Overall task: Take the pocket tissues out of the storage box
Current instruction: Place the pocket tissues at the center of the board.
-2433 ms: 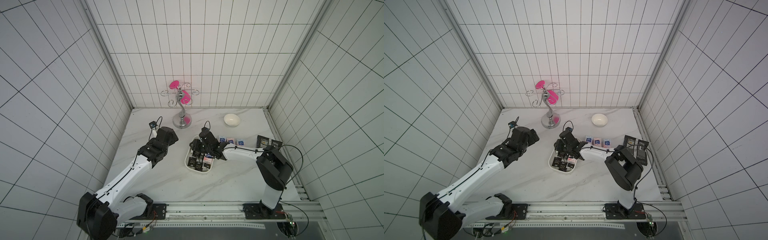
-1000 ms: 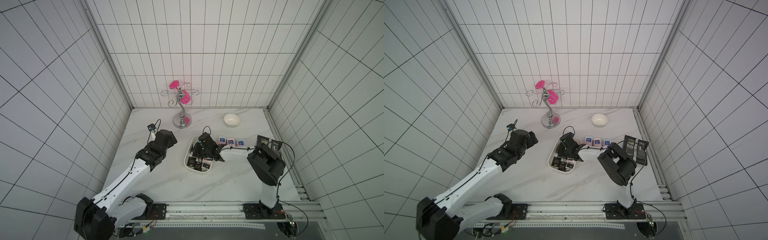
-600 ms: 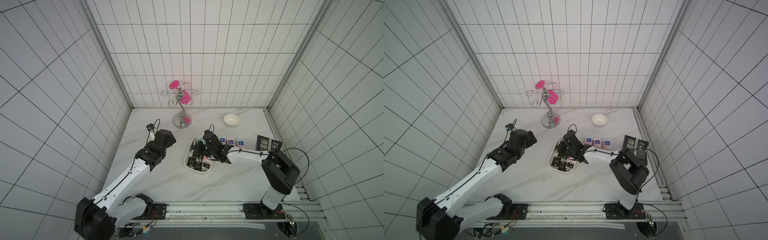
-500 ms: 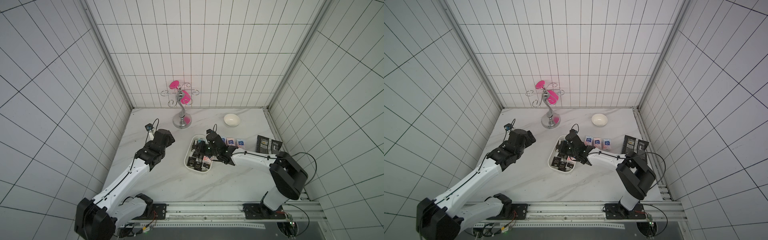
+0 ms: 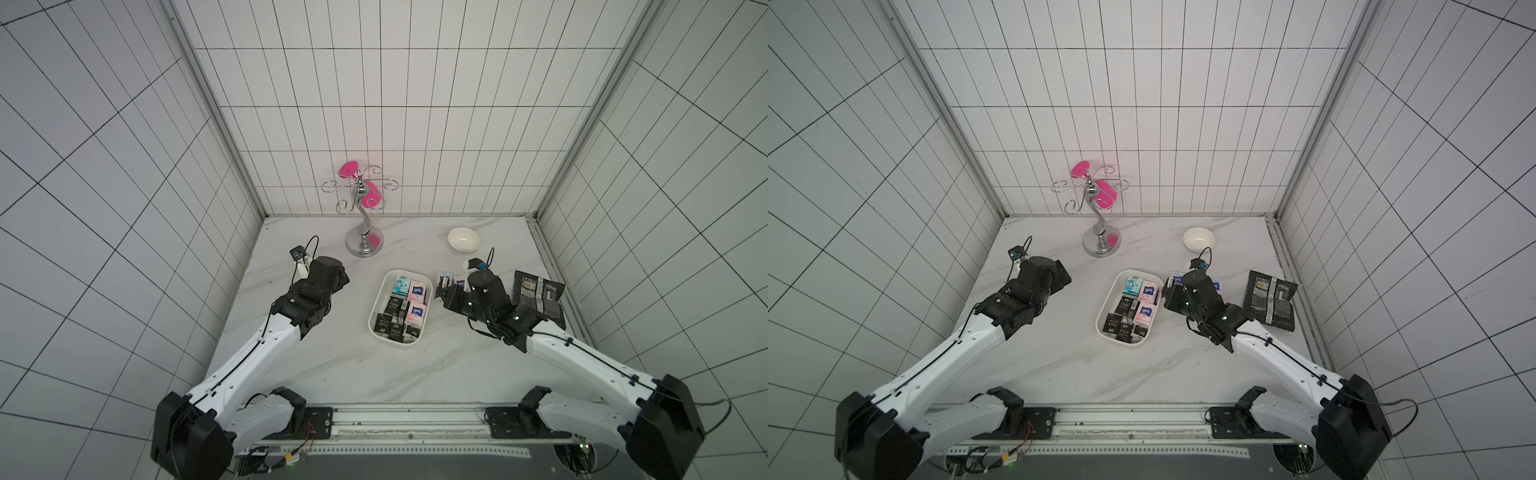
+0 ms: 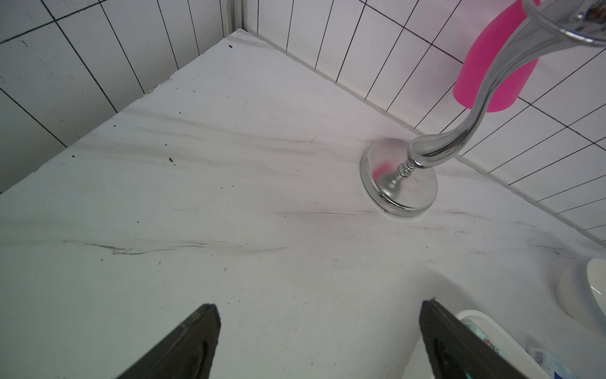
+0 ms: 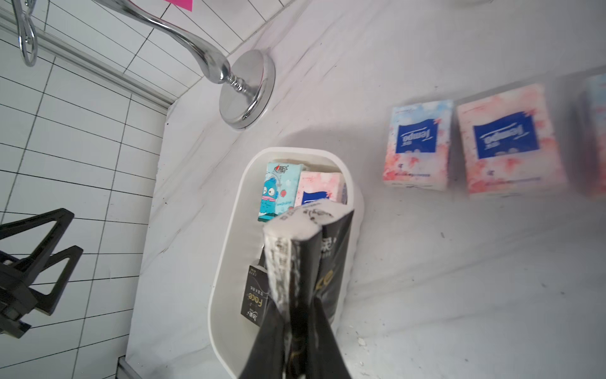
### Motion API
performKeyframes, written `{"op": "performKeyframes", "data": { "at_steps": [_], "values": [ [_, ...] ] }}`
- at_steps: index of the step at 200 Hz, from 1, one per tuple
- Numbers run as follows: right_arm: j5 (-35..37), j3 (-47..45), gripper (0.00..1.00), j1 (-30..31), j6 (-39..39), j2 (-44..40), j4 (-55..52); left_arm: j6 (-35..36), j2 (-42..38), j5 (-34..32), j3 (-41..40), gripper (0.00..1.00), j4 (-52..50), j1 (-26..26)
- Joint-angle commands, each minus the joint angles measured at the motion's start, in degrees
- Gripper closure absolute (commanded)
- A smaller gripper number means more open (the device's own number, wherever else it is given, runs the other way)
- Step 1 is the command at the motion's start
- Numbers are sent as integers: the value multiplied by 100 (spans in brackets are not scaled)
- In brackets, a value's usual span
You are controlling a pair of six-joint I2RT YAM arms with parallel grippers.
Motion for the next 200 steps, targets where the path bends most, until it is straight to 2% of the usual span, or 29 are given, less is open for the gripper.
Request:
{"op": "performKeyframes", "data": {
  "at_steps": [1, 56, 117, 178, 200],
  "values": [
    [177, -253, 94, -229, -681, 29, -1254, 24, 78, 65, 205, 2, -32, -21],
    [737, -328, 93, -289, -1008, 552, -1846, -45, 234, 149, 217, 2, -58, -46],
    [687, -225, 92, -281, -1134, 1138, -1676, -38, 261, 135, 259, 2, -98, -96],
    [292, -10, 79, -258, -1092, 1978, -1247, 98, 26, -136, 316, 2, -219, -84],
    [225, 134, 71, -221, -1123, 2212, -1212, 148, -194, -198, 311, 2, -267, -52]
  ]
}}
